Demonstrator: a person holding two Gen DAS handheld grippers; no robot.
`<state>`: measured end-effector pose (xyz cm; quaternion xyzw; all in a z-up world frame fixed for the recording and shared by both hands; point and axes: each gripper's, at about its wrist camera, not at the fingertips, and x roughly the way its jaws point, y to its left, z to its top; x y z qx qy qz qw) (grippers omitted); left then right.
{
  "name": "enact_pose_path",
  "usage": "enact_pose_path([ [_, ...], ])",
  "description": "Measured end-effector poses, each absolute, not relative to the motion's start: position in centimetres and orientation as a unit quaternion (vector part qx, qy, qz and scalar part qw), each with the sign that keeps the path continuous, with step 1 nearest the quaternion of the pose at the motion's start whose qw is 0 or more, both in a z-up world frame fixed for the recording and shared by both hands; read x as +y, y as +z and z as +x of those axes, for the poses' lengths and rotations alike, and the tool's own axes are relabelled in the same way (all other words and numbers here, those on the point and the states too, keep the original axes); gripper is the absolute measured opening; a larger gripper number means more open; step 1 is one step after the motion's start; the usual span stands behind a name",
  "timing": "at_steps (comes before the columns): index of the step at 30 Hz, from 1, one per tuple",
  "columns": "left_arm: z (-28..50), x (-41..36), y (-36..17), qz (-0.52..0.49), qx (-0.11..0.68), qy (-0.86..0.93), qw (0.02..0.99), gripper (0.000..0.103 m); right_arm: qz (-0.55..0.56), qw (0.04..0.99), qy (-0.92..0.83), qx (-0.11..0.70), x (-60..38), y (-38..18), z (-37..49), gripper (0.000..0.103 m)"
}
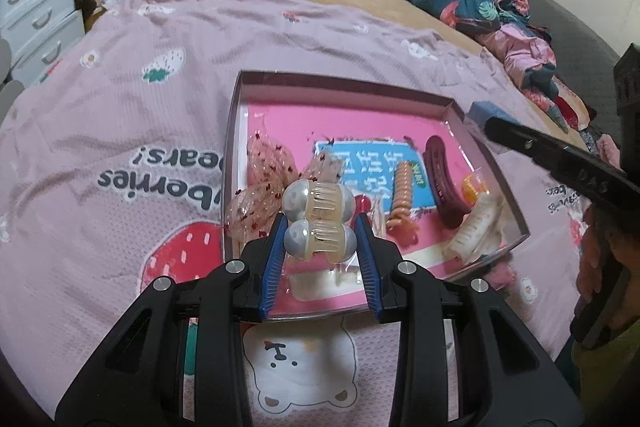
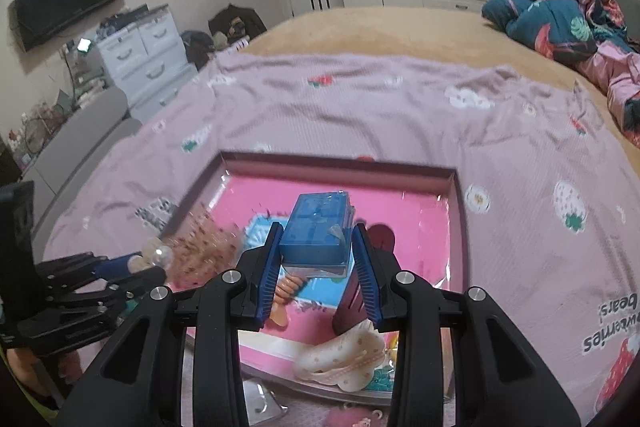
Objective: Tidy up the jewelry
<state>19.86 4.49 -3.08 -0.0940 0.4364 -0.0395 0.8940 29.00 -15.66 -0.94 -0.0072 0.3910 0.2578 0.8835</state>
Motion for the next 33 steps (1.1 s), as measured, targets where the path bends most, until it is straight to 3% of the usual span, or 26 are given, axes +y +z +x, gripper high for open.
enact_pose_path([
  [16,19.7,4.5,-5.2,-0.090,0.456,-0.038,0.885,0.026,-0.037,0.857,0.258,0.445,-12.9,-6.8,29.5,0.035],
  [18,19.8,4.4,-5.1,-0.089,0.456,-0.037,0.885,0.026,-0.032,0.857,0.262,0.442,-13.1,-6.4,29.1,0.038],
  [20,19.7,4.3,-5.0,-0.087,0.456,-0.037,0.885,0.026,-0.030,0.857,0.268,0.438,-13.4,-5.8,28.9,0.049],
  [22,19.7,4.1,-4.9,-0.084,0.456,-0.038,0.885,0.027,-0.026,0.860,0.273,0.431,-13.8,-5.0,28.4,0.051],
  [23,19.6,4.0,-4.7,-0.082,0.454,-0.039,0.886,0.029,-0.021,0.862,0.276,0.426,-14.1,-4.5,28.0,0.055],
  [25,19.4,3.8,-4.3,-0.078,0.448,-0.038,0.890,0.045,-0.013,0.866,0.277,0.415,-14.8,-3.3,27.5,0.062],
  [28,18.9,3.5,-3.3,-0.071,0.438,-0.039,0.895,0.047,0.002,0.878,0.278,0.390,-16.1,-1.3,26.2,0.068],
  [33,17.8,3.0,-0.9,-0.065,0.414,-0.041,0.907,0.060,0.015,0.895,0.273,0.351,-18.3,1.6,24.1,0.077],
])
